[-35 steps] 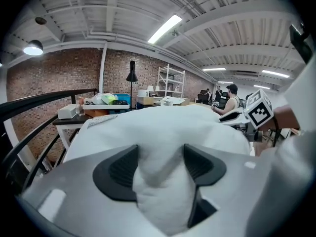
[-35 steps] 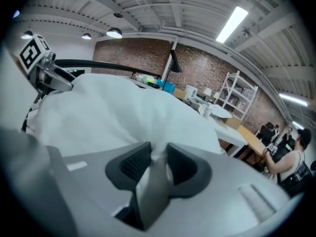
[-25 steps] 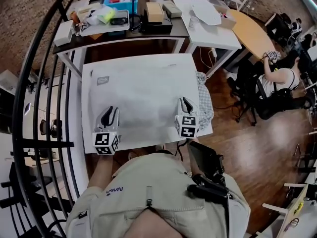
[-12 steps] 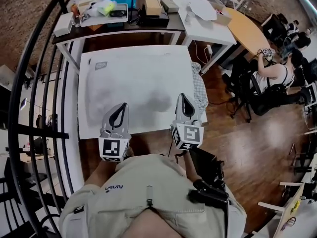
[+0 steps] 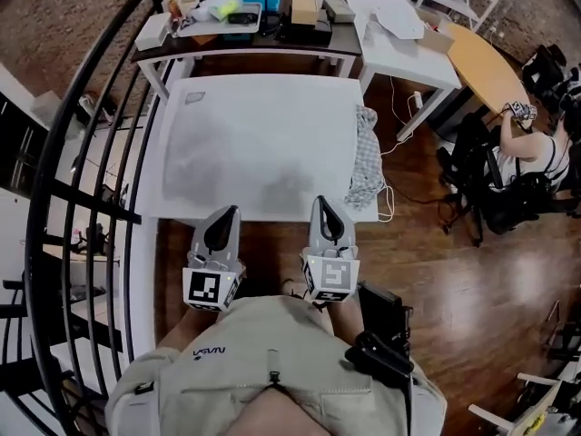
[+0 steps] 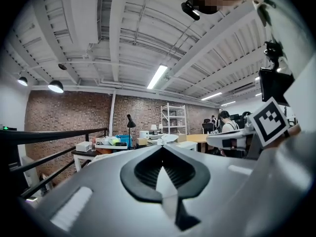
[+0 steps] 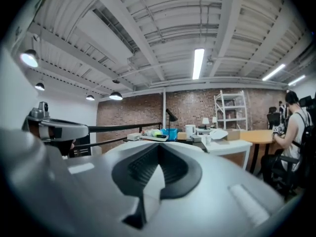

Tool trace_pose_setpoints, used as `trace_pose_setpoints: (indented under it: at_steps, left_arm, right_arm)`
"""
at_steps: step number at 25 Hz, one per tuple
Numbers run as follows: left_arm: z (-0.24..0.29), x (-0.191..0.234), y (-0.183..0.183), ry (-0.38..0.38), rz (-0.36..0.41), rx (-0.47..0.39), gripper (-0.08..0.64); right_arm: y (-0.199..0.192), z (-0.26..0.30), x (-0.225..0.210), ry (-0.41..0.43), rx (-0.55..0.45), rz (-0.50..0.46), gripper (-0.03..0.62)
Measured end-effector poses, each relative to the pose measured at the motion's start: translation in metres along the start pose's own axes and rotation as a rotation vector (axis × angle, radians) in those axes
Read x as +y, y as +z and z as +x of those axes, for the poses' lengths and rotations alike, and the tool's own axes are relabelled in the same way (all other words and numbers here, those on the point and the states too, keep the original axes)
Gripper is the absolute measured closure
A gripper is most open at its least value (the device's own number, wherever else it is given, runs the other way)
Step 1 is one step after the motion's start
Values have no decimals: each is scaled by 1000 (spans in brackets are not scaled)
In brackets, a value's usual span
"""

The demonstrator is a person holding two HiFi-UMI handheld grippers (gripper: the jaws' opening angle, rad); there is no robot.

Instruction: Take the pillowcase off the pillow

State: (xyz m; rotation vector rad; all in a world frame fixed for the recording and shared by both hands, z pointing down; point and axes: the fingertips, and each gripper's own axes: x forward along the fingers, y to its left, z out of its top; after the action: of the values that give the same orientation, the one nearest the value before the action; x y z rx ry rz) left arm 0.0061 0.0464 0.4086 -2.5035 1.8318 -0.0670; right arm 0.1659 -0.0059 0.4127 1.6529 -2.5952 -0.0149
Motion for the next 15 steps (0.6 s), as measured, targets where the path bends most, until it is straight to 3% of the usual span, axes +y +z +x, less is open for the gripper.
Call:
trace_pose_setpoints:
  at_steps: [8,15]
  left_arm:
    - [-22,11,-3,70,-12,-7,555]
    - [-33,33,-14,77,-18,11,555]
  right_arm:
    - [-3,-17,15,17,-14,-16,591]
    - [-7,-19,40,6,1,-24,591]
